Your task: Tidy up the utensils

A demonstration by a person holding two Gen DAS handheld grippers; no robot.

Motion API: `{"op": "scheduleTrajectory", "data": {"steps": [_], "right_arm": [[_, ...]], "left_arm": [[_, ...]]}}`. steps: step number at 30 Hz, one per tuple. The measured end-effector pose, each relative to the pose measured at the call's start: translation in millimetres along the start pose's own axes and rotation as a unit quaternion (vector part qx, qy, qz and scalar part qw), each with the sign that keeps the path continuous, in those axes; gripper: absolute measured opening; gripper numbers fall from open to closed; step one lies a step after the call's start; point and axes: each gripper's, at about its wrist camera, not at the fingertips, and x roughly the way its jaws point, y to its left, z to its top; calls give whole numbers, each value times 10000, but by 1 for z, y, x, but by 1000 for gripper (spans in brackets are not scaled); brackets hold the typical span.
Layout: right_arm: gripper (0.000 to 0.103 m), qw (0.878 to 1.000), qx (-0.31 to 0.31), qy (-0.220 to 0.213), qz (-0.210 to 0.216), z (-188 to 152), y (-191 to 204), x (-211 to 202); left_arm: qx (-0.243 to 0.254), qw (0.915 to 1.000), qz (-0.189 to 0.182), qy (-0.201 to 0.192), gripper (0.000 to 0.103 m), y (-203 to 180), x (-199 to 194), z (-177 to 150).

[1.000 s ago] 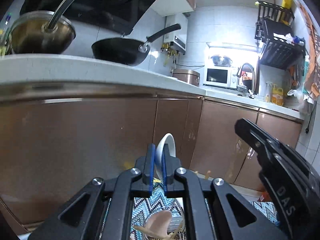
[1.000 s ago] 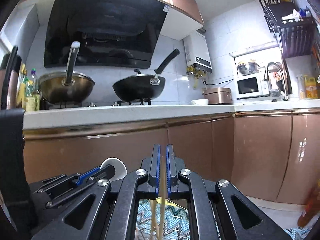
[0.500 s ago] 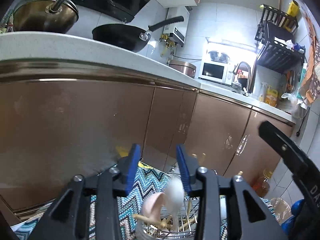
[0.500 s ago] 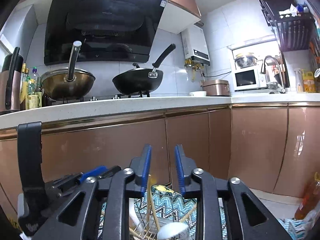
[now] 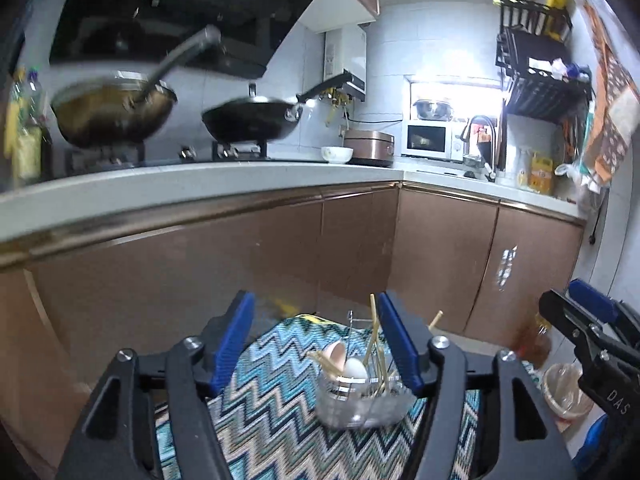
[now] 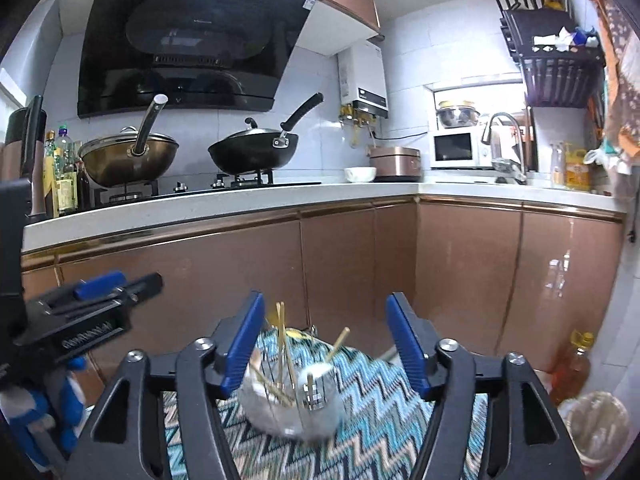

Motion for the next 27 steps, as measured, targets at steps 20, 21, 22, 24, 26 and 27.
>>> {"op": "scheduleTrajectory", "data": {"steps": [20,21,22,24,26,27], "right_arm": [[103,9990,-38,-331,-299,18,4,-148],[103,9989,-23,-353,-315,17,3,-153],[103,9988,-12,-372,-329,17,3,-157],[103,9985,-2,-423,-350,17,2,-166],[103,9983,-15,-448,-385,18,2,-173],[103,9982,-21,-449,-399,18,2,-174]], "left_arm": [[421,9945,647,-713,74,-38,-162,18],[411,9943,653,-739,75,-38,-165,18],[395,9941,656,-772,75,-38,-170,18],[377,9936,656,-840,76,-38,-179,16],[400,9934,643,-867,77,-37,-184,16],[410,9933,644,-869,77,-37,-185,16]]}}
